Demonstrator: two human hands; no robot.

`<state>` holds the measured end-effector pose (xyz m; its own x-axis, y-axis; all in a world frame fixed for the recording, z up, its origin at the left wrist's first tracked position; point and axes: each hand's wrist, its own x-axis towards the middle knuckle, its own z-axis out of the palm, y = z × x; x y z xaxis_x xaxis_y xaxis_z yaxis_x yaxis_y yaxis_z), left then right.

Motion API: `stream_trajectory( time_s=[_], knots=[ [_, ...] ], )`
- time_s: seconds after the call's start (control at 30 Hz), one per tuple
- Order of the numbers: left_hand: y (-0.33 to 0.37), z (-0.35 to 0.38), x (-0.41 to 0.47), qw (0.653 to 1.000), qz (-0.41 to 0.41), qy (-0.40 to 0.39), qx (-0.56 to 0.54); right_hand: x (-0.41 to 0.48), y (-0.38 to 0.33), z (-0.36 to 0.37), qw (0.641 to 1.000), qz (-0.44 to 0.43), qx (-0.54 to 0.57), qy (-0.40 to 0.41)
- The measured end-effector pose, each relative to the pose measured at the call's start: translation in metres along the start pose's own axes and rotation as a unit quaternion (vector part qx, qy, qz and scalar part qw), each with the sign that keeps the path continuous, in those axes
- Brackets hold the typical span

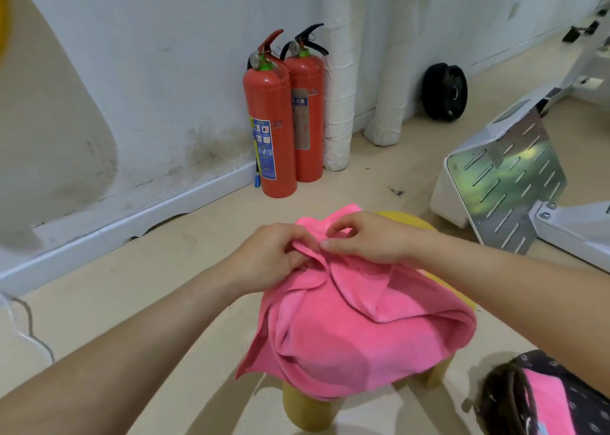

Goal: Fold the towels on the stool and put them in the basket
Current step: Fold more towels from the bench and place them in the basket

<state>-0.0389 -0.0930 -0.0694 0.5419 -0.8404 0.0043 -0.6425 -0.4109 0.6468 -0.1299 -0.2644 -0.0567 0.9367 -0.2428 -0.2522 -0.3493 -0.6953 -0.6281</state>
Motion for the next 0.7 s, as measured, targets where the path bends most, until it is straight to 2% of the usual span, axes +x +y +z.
stream_trajectory(
  time_s=[0.07,0.17,0.23,0.3,0.4,0.47,0.7],
  knots=[
    [-0.004,-0.005,-0.003,0.999,-0.027,0.047,-0.002,0.003,0.001,0.013,0.986,0.037,0.162,0.005],
    [-0.008,-0.010,-0.007,0.992,-0.035,0.119,0.022,0.005,-0.001,0.020,0.906,0.103,0.410,-0.030],
    [-0.005,-0.017,-0.008,0.987,-0.048,0.134,-0.067,0.007,-0.007,0.017,0.869,0.094,0.484,-0.030],
    [0.000,-0.024,-0.008,0.979,-0.049,0.112,-0.161,0.007,-0.014,0.012,0.868,0.046,0.494,-0.023],
    [0.007,-0.029,-0.008,0.970,-0.028,0.080,-0.226,0.002,-0.024,0.006,0.885,-0.010,0.455,-0.096],
    [0.010,-0.030,-0.008,0.960,-0.028,0.094,-0.261,-0.001,-0.027,0.002,0.891,-0.018,0.436,-0.125],
    [0.018,-0.034,-0.006,0.938,-0.035,0.157,-0.306,-0.005,-0.040,-0.008,0.922,-0.046,0.382,-0.041]
  ],
)
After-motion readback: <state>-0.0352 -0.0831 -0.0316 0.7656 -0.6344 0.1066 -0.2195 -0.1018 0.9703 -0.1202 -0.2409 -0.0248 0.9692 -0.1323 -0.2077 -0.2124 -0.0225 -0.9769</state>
